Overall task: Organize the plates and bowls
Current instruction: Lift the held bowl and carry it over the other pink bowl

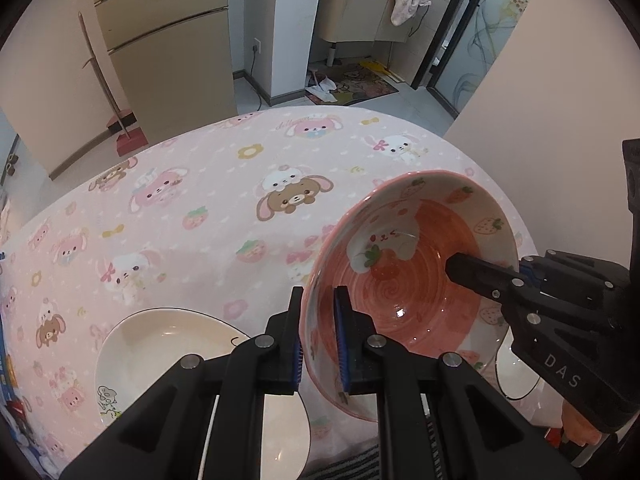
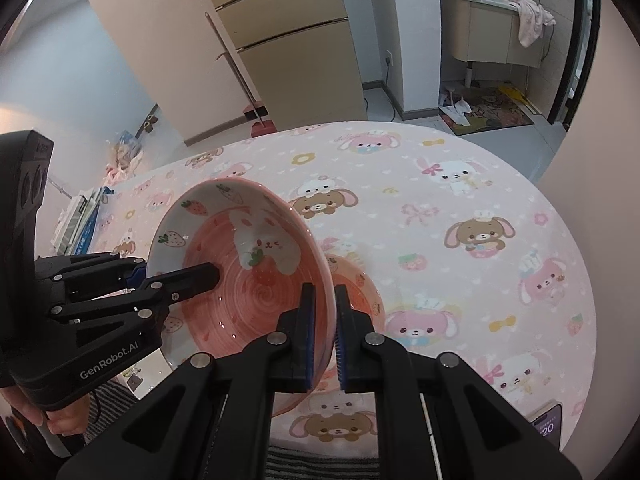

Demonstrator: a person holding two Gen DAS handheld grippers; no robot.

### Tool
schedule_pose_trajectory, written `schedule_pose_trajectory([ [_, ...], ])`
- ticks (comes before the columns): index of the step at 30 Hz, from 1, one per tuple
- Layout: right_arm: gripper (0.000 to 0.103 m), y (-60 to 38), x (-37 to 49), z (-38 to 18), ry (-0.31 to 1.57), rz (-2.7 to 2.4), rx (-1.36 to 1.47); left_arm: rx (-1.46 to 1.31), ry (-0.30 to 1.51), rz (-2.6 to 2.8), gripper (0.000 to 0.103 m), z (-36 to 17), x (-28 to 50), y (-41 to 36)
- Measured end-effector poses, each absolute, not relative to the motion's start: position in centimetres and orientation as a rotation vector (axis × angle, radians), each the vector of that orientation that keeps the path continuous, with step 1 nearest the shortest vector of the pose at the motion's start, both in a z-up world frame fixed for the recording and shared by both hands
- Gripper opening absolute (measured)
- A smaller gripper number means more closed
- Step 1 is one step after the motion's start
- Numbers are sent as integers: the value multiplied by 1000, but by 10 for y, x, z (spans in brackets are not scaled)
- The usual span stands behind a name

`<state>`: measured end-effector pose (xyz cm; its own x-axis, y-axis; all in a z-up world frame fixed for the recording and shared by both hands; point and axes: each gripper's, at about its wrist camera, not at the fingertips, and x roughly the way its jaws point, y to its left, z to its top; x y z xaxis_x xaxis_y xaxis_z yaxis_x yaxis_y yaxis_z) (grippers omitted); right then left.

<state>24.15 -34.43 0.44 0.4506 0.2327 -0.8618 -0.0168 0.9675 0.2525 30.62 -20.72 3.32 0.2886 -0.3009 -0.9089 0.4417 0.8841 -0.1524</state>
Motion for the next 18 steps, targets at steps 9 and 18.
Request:
schedule_pose_trajectory([
  [9, 8, -344, 244, -14, 1122, 174, 212, 154, 1191, -479, 15, 16, 304, -211],
  [18, 8, -343, 241, -23, 1138, 155, 178, 132, 1216, -492, 15, -1, 303, -213],
])
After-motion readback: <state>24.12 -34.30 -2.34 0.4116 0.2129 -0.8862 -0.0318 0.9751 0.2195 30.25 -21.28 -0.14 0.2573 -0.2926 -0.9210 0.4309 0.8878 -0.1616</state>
